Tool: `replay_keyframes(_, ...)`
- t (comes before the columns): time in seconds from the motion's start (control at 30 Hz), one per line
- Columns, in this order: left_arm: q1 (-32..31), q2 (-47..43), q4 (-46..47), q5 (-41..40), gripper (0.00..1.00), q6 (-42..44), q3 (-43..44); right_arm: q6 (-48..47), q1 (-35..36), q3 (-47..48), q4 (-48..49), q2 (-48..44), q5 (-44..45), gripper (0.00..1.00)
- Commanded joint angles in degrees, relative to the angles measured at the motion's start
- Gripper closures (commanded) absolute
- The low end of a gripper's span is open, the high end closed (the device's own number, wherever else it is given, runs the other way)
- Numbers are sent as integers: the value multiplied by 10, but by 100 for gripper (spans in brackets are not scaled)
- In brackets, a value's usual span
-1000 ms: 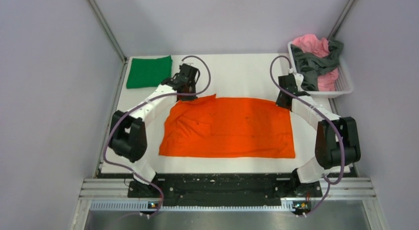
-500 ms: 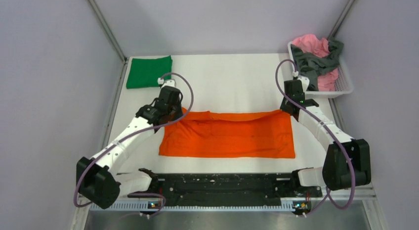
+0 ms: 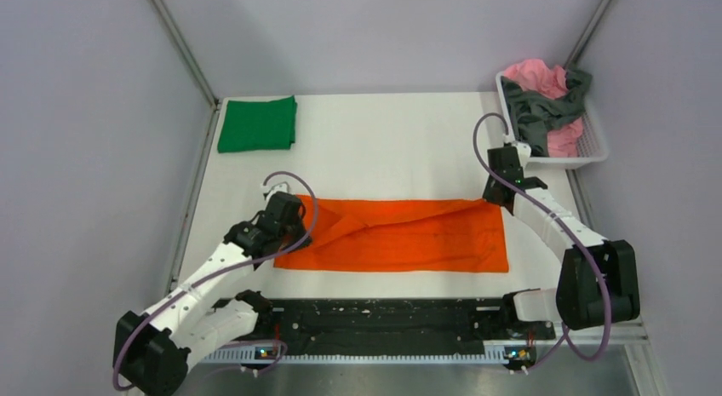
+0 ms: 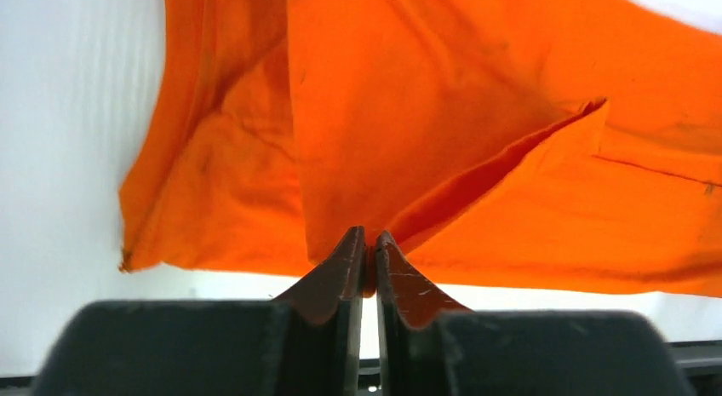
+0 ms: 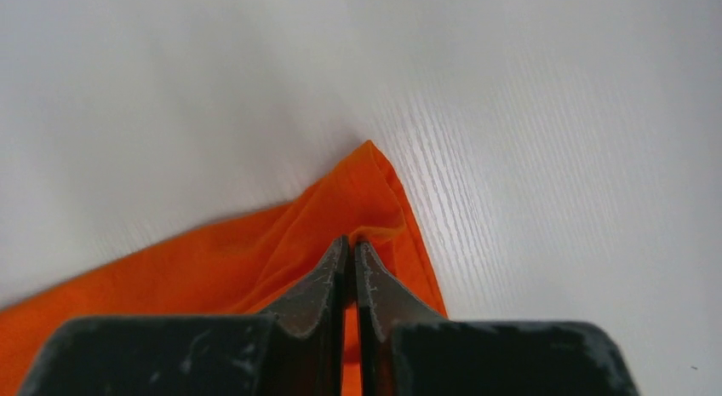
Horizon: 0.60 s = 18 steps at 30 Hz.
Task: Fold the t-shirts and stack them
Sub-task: Fold the other side of the tshirt into a rectangle
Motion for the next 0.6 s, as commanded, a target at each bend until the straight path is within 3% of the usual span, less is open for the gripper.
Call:
replay_keyframes(0.0,-6,-38,-6,58,79,-67,-57,27,5,-31,-19,-21,3,90)
replay_keyframes(0.07,-7,-49,-14,79,69,-77,-75,43,5,-47,-30,-27,5,83)
replay_keyframes(0.13,-8,-68,-40,86,52,-85,-78,54,5,-61,-41,-41,10,62)
replay_keyframes(0.27,-8,-118,-85,86,28,-78,-59,65,5,-73,-58,-84,14,32)
replay_keyframes(0.33,-8,-122,-80,73,6,-64,-39,68,5,-67,-63,-102,15,17)
replay_keyframes(0.4,-8,-106,-57,65,1,-52,-18,65,5,-54,-60,-116,-5,7)
replay_keyframes(0.5,-8,-58,2,41,1,-54,-1,42,6,-41,-29,-125,-81,4)
replay_keyframes(0.57,-6,-17,51,32,1,-57,9,19,6,-49,23,-124,-178,4)
